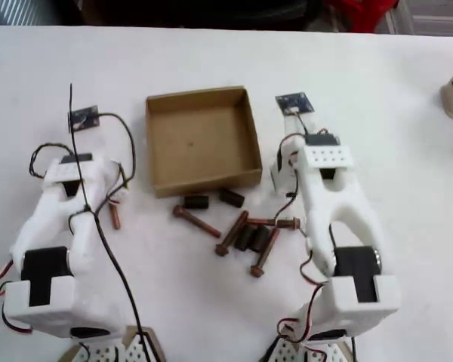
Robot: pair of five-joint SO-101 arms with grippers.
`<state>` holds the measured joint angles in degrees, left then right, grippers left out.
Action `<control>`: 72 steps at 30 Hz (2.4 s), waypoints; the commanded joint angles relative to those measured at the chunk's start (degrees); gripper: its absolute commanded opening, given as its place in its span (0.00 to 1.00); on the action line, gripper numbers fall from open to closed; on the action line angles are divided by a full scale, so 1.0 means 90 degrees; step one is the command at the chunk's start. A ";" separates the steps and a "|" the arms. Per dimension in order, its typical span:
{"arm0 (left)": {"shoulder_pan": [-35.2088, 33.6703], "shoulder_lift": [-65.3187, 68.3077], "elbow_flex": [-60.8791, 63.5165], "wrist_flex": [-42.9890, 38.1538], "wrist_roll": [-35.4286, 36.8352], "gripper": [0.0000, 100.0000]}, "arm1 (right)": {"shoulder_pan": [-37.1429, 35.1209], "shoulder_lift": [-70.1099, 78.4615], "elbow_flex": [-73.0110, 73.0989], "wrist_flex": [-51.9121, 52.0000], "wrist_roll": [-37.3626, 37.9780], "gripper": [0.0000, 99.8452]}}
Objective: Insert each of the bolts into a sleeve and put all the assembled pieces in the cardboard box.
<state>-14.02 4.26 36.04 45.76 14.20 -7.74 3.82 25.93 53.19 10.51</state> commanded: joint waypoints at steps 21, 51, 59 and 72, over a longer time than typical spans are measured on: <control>-0.0073 -0.0034 -0.0322 -0.0088 -0.0059 0.02 | -0.0513 -0.2076 0.4962 -0.8659 -0.0869 0.01; -0.0054 -0.0034 -0.0283 -0.0166 -0.0059 0.02 | -0.1646 -0.1929 0.7775 -1.4716 -0.1133 0.01; -0.0063 -0.0054 -0.0274 -0.0166 -0.0059 0.02 | -0.2730 -0.0405 0.7687 -1.5770 -0.1250 0.01; -0.0054 -0.0063 -0.0274 -0.0166 -0.0068 0.02 | -0.3619 0.1011 0.7521 -1.7060 -0.1241 0.01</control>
<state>-14.02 4.26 36.04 45.76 14.20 -38.33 14.20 93.98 -98.64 -0.31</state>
